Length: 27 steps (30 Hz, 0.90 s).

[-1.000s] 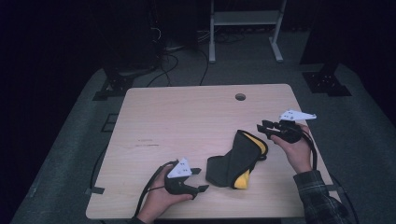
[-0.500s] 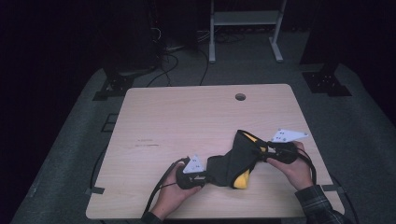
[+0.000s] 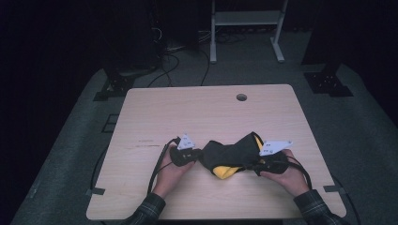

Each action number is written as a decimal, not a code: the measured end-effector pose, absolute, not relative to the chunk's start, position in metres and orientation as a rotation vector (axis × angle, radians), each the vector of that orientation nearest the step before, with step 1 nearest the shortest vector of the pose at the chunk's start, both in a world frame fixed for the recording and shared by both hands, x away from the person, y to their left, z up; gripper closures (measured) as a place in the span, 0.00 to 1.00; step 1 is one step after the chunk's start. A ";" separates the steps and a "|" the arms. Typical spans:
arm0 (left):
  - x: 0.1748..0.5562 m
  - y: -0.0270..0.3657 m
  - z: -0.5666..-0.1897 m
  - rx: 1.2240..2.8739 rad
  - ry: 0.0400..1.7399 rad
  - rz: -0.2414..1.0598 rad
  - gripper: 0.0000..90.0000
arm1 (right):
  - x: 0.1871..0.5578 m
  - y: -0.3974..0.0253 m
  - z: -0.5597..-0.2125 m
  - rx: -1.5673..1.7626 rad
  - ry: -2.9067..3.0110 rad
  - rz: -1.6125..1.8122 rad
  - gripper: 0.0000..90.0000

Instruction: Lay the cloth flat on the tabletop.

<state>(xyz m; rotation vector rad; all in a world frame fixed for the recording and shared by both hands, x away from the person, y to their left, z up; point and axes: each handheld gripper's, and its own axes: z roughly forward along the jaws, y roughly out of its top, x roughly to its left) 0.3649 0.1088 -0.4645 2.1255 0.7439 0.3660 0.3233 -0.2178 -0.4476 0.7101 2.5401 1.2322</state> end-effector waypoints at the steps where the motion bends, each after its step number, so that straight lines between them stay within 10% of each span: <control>1: 0.364 0.110 -0.463 2.117 0.744 0.370 0.81 | 0.323 -0.214 -0.447 0.697 2.542 1.240 0.64; 19: 0.315 0.144 -0.460 2.074 0.712 0.234 0.51 | 0.333 -0.145 -0.444 0.485 2.594 1.262 0.64; 24: 0.316 0.136 -0.463 2.083 0.692 0.213 0.49 | 0.338 -0.137 -0.450 0.483 2.620 1.228 0.95; 27: 0.315 0.127 -0.462 2.090 0.662 0.199 0.47 | 0.340 -0.137 -0.443 0.546 2.598 1.273 0.97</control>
